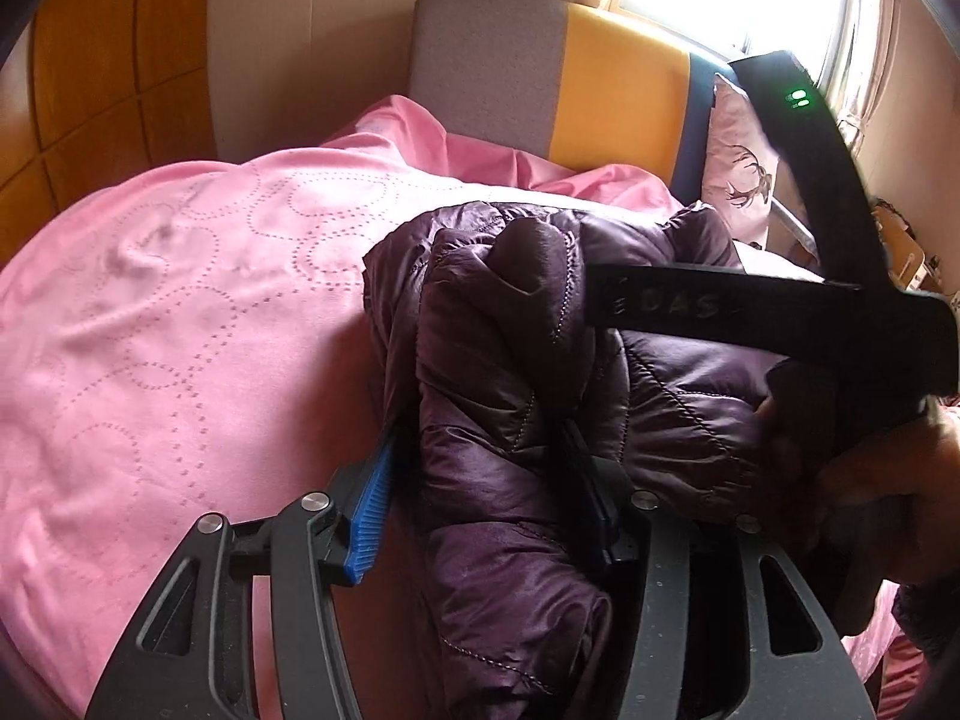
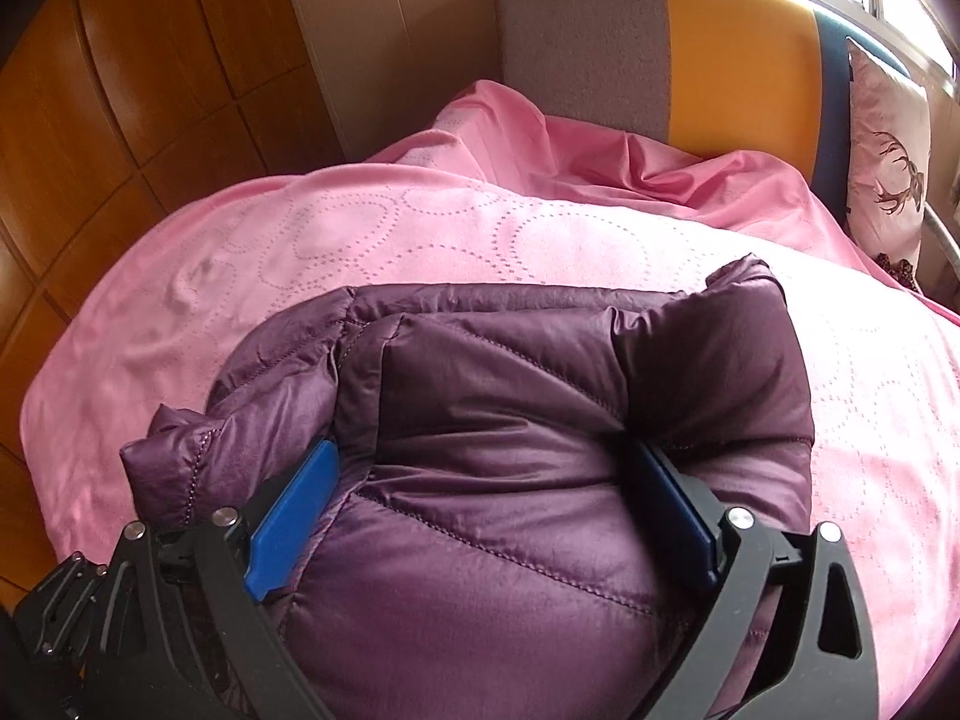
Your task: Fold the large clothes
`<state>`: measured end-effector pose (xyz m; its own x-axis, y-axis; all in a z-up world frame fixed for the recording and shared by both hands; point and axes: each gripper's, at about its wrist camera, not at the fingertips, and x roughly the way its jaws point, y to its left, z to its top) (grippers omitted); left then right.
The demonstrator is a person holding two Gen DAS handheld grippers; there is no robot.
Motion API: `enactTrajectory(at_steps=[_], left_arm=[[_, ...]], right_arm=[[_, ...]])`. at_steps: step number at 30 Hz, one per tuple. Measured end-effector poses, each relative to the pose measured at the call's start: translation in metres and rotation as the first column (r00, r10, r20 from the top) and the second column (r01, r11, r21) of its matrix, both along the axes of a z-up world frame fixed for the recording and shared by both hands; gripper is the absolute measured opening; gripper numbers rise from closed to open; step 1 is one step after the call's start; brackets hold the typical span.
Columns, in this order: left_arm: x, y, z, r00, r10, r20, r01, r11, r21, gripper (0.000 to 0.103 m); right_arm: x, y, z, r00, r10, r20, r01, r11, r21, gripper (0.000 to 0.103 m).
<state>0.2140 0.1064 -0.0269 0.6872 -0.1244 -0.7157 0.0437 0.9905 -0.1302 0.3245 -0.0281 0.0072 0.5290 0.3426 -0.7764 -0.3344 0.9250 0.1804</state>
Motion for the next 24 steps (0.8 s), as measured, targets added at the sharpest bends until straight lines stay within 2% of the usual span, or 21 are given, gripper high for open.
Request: enactTrajectory(at_steps=[3,13,16,19,22,24], left_arm=[[-0.004,0.0,0.002,1.0,0.016,0.011,-0.016,1.0,0.015,0.061],[-0.009,0.005,0.0,1.0,0.01,0.013,-0.01,1.0,-0.012,0.064],[-0.005,0.015,-0.006,1.0,-0.009,-0.003,0.009,0.997,-0.072,0.064],[0.002,0.027,-0.014,0.999,-0.02,-0.034,0.015,0.989,-0.146,0.071],[0.01,0.041,-0.024,0.996,-0.061,-0.061,0.044,0.967,-0.252,0.071],[0.013,0.044,-0.029,0.994,-0.087,-0.06,0.067,0.956,-0.284,0.071]], right_arm=[[-0.009,-0.009,0.011,1.0,0.001,0.011,-0.001,0.999,0.04,0.101],[-0.046,-0.063,0.031,0.998,-0.054,0.027,0.049,0.987,0.154,0.101],[-0.057,-0.088,0.024,0.996,-0.083,-0.011,0.084,0.979,0.184,0.101],[-0.068,-0.112,0.01,0.992,-0.102,-0.076,0.117,0.965,0.236,0.101],[-0.079,-0.126,-0.007,0.987,-0.076,-0.14,0.118,0.942,0.315,0.101],[-0.082,-0.13,-0.015,0.984,-0.055,-0.17,0.115,0.924,0.364,0.101]])
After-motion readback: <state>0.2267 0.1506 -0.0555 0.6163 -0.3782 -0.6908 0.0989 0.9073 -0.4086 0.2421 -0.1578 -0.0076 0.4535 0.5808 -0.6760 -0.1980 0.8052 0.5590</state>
